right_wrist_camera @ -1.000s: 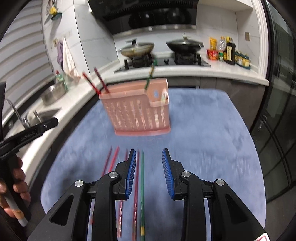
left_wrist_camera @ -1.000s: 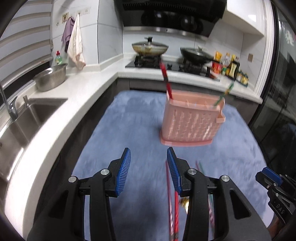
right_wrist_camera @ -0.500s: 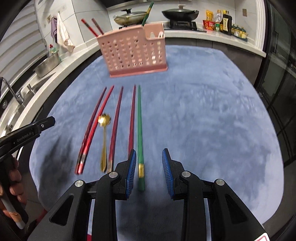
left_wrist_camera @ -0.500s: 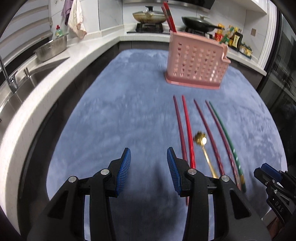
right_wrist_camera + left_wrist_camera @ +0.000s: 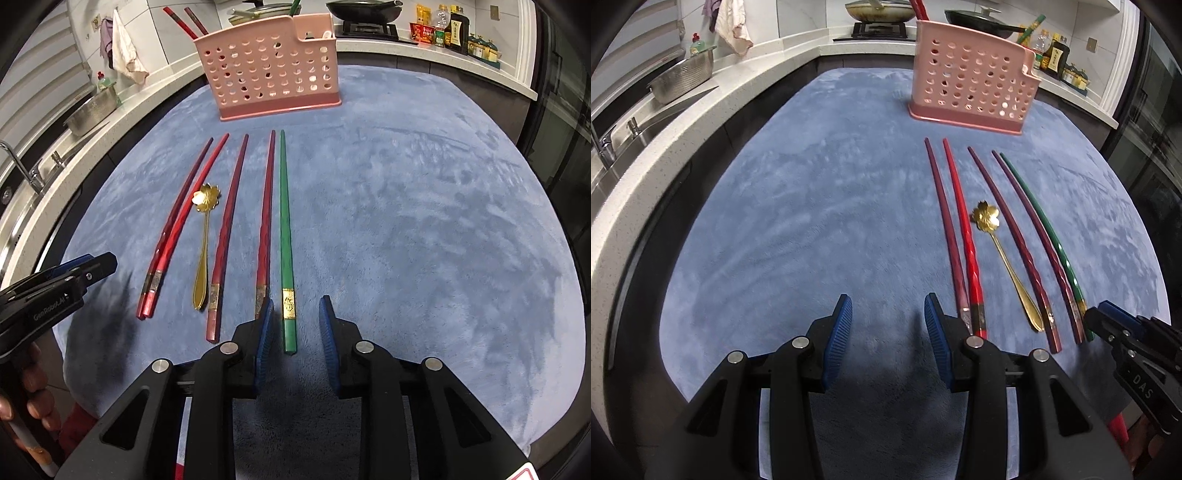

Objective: Organize utensils
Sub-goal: 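Grasp a red chopstick with the left tool while the right tool grasps a green chopstick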

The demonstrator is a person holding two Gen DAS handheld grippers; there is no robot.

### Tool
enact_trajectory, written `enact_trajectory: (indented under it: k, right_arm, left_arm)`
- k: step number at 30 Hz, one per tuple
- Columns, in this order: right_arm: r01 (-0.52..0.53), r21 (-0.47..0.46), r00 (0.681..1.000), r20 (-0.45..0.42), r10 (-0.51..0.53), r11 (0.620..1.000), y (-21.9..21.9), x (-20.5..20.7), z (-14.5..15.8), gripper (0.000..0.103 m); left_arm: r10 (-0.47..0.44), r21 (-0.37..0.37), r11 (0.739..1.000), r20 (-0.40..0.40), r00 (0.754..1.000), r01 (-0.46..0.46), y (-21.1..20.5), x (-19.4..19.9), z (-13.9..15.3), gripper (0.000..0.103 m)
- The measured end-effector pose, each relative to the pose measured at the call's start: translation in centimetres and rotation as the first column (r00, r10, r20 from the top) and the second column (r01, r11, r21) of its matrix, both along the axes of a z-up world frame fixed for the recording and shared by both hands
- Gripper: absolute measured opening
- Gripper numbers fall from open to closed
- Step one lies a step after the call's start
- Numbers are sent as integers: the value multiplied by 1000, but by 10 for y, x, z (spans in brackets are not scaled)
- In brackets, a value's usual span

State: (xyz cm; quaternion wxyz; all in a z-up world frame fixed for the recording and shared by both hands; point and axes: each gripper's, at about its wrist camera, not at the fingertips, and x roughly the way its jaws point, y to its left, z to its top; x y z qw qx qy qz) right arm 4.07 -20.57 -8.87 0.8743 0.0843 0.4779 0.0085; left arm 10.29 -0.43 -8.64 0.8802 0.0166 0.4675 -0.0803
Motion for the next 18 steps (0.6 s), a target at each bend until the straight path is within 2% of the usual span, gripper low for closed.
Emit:
enact_trajectory:
  k: [8,18]
  right_arm:
    - [-6,-2,1000,-13,6,1000,1,5,-7,14]
    - [-8,-1,1000,-10,8,1000,1,5,-8,11]
  left_arm:
    - [-33,-23,999,-27,999,33,-10,-1,-7,45]
    - [-67,-33,997,-54,996,65,-23,2,-16,46]
